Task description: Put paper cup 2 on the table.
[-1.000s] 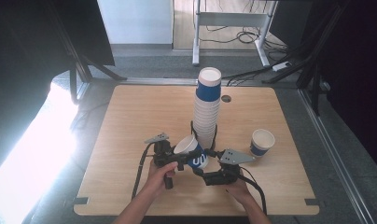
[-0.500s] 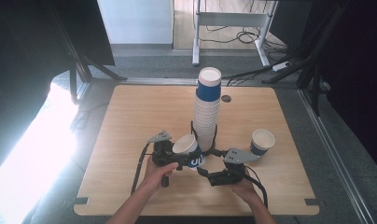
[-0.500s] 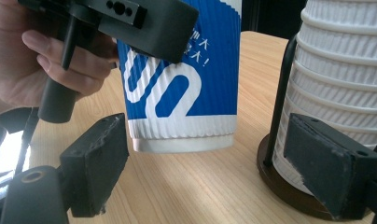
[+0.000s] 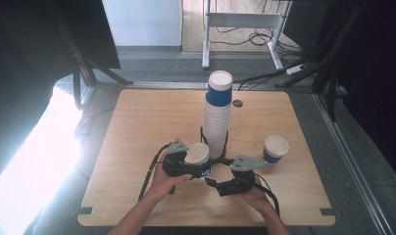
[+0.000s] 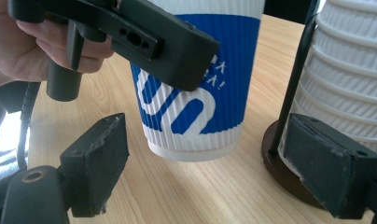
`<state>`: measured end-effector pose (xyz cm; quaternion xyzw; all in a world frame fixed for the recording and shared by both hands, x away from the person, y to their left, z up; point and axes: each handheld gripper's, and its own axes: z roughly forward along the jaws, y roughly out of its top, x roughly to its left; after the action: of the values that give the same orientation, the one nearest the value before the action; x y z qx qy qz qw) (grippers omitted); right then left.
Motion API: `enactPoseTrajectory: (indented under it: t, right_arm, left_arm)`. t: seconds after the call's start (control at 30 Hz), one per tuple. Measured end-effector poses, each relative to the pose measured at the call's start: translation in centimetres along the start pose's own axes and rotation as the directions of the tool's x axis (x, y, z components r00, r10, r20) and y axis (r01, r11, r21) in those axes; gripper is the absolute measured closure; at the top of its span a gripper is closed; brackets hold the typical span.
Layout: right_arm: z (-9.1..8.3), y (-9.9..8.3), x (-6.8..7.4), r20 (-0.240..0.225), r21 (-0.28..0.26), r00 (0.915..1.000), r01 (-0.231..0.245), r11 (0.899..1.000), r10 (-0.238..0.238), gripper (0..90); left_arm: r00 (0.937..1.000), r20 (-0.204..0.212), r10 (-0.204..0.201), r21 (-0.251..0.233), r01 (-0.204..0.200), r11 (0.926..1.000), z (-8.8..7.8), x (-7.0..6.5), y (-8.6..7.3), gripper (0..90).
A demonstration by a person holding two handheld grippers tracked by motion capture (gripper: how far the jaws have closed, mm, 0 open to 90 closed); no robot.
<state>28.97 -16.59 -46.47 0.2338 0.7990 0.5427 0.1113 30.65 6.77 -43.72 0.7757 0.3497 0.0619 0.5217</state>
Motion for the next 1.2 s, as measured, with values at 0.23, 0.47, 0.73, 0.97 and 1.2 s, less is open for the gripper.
enactPoseTrajectory:
  t: [0.23,0.47,0.73,0.97,1.2]
  right_arm:
    - [0.3,0.0,0.1,0.002,0.006,1.0000,0.005,1.000,-0.005,14.4]
    - [0.4,-0.1,0.2,0.003,0.021,0.9999,0.011,1.000,-0.011,14.0]
    - [0.6,0.0,0.5,-0.002,0.029,0.9997,0.024,0.999,-0.023,13.5]
    - [0.5,0.0,0.5,-0.008,0.032,0.9997,0.022,0.999,-0.021,13.3]
    - [0.7,0.1,0.6,-0.007,0.023,0.9996,0.027,0.999,-0.027,13.3]
  left_arm:
    - [0.9982,-0.024,0.055,0.021,-0.055,0.9983,0.2,-0.6,0.1,18.5]
    - [0.9900,-0.054,0.130,0.048,-0.128,0.9907,0.3,-1.2,0.3,18.4]
    - [0.9706,-0.047,0.236,0.087,-0.232,0.9689,0.4,-2.0,0.6,18.4]
    - [0.9626,-0.050,0.266,0.088,-0.261,0.9612,0.1,-2.1,0.9,18.4]
    - [0.9560,-0.035,0.291,0.098,-0.287,0.9530,0.1,-2.4,1.0,18.4]
